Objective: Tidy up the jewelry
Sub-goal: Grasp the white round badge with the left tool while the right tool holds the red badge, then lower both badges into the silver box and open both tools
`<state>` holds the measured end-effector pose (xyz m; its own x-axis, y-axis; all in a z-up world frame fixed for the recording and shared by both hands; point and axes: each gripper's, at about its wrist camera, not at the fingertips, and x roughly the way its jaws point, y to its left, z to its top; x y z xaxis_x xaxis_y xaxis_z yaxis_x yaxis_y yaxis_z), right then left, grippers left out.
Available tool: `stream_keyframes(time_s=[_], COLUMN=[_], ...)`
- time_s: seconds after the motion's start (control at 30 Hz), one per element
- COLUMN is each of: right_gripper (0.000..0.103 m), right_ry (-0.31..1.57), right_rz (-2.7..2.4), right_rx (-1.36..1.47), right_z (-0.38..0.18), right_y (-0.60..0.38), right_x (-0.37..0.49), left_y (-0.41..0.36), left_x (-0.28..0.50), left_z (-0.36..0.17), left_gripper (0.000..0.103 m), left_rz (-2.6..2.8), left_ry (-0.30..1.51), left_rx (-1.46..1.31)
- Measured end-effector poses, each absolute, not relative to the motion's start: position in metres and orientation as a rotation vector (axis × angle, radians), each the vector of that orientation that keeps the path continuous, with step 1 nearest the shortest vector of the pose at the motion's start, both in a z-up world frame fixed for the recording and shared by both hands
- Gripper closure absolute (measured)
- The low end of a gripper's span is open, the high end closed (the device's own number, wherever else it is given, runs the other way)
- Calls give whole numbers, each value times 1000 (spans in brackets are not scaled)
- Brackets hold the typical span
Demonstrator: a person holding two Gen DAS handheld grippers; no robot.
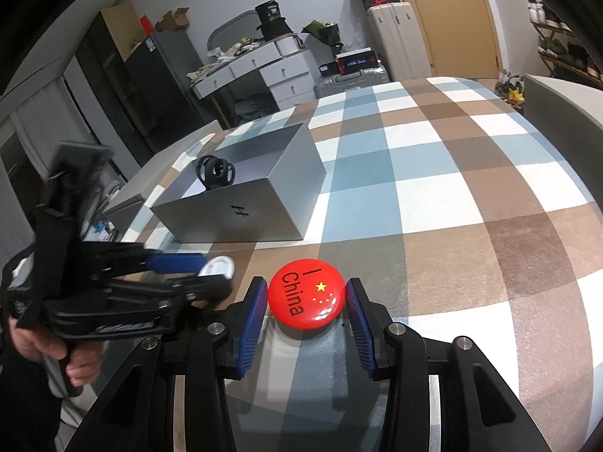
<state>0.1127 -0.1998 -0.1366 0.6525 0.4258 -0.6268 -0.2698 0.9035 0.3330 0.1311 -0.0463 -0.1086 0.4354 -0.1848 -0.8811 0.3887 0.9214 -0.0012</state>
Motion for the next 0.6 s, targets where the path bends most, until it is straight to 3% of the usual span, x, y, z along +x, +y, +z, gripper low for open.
stream_keyframes(time_s=[0.6], right_gripper=[61], right_ry=[630], right_rz=[540], right_rx=[231], right_z=[-65], right_y=[-178], right_x=[142], left_y=[18], left_x=[126], left_z=[-33], left_gripper=[66], left_rz=[-268], left_ry=[723], left_rx=[-42])
